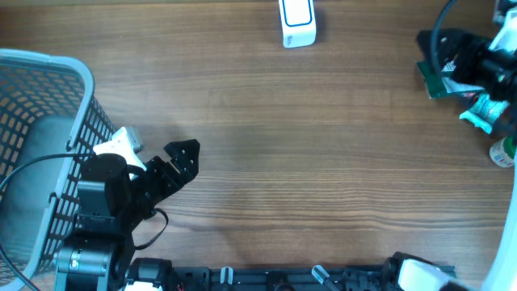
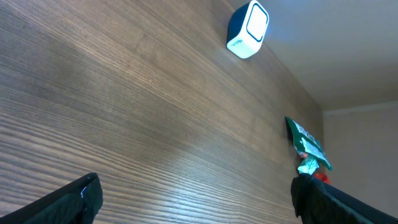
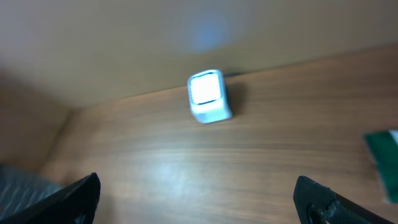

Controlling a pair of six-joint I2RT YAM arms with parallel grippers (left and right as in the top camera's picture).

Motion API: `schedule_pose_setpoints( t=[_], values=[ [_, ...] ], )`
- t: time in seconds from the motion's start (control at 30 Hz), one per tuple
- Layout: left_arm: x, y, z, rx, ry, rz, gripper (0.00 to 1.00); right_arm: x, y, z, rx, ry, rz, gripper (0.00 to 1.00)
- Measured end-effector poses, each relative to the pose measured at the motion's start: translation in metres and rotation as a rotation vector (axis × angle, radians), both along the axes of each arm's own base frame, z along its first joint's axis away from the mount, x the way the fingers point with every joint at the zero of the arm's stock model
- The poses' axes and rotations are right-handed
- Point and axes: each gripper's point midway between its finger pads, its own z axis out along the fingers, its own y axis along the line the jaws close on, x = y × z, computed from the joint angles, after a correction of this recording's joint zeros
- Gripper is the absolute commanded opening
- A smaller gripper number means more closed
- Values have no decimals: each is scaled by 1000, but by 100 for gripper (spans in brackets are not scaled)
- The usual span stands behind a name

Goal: Scan the item barcode

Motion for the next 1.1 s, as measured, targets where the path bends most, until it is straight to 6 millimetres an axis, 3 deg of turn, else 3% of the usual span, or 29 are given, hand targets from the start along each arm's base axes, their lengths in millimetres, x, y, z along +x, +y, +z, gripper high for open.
schedule_pose_setpoints(
  t=[0.17, 0.33, 0.43, 0.63, 0.8, 0.9, 0.97, 1.03, 1.1],
  values=[
    [0, 0, 0, 0, 1, 0, 100, -63, 72, 38, -18, -95, 187, 100],
    [0, 0, 0, 0, 1, 0, 100, -114, 108, 47, 8, -94, 299, 100],
    [0, 0, 0, 0, 1, 0, 100, -128, 109, 40, 45, -22, 281, 100],
    [0, 0, 0, 0, 1, 0, 100, -119, 82, 8, 85, 185, 30, 100],
    [0, 0, 0, 0, 1, 0, 100, -114, 74, 7, -27, 129, 43, 100],
    [0, 0, 0, 0, 1, 0, 100, -116, 75, 36, -112, -65, 103, 100],
    [0, 0, 0, 0, 1, 0, 100, -131, 77, 60, -152, -201, 134, 100],
    [0, 0, 0, 0, 1, 0, 100, -168, 79, 88, -198, -361, 157, 100],
    [0, 0, 0, 0, 1, 0, 100, -199, 79, 99, -241, -457, 171, 100]
  ],
)
